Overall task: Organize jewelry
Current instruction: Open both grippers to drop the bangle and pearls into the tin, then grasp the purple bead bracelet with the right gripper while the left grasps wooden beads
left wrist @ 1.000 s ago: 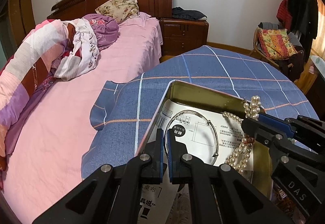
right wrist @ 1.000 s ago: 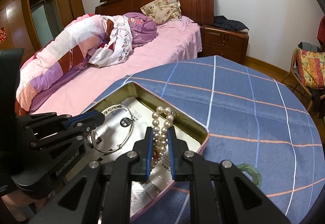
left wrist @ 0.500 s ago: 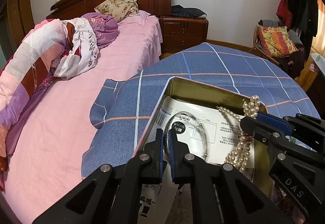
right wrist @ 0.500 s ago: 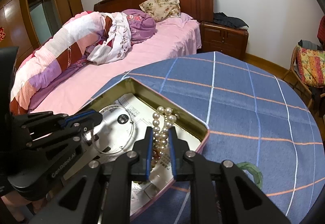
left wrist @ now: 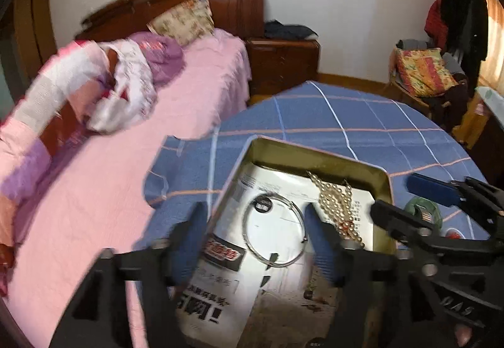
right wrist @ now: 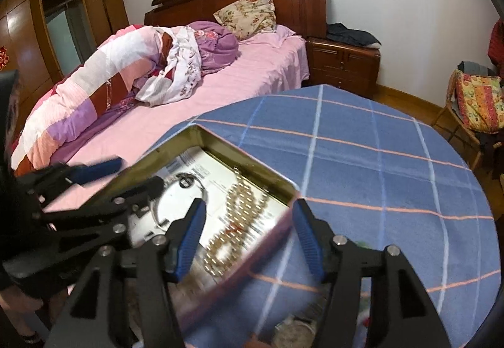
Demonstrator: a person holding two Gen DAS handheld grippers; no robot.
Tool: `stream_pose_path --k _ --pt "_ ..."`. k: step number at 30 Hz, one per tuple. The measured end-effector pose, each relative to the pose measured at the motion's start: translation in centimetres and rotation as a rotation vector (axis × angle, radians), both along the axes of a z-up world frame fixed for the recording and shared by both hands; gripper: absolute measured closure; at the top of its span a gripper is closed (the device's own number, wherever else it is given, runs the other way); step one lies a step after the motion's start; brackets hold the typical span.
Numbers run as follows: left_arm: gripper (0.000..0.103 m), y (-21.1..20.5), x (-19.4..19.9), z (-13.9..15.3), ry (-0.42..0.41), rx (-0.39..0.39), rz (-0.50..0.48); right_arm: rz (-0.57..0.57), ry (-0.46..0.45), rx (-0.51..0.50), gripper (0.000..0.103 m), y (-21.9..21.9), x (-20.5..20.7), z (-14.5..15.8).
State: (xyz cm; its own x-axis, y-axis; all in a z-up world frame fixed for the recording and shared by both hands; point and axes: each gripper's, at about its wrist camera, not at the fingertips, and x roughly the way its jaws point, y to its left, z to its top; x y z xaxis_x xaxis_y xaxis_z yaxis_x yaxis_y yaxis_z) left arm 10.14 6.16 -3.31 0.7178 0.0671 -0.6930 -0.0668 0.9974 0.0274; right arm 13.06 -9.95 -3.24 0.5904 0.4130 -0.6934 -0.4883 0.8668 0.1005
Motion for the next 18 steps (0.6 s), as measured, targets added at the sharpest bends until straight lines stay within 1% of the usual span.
stream_pose_path --k 3,6,9,10,14,18 --pt "0.030 -0.3 -0.6 0.6 -0.014 -0.029 -0.018 -0.022 -0.009 -0.005 0.043 -2.1 -0.9 0.5" --pt "0.030 -0.8 -1.4 0.8 -0.018 -0.050 -0.032 -0.066 -0.002 -0.010 0.043 -5.2 -1.7 0.4" --pt "0.030 -1.8 -2.3 0.9 -0.029 -0.073 -0.058 -0.127 0.005 -0.039 0.048 -8.5 -2.8 -0.2" --pt "0.030 -2.4 -2.5 1.0 -0.031 -0.073 -0.067 -0.154 0.008 -0.051 0.048 -9.8 -3.4 -0.5" --pt "0.030 -5.0 -4.5 0.8 -0.042 -0.073 -0.113 -0.199 0.034 -0.059 0.048 -13.0 -5.1 -1.2" --pt "0.031 -7.4 -6.1 0.5 -0.046 -0.055 -0.161 -0.228 0.044 -0.064 0.048 -14.4 -6.4 -1.6"
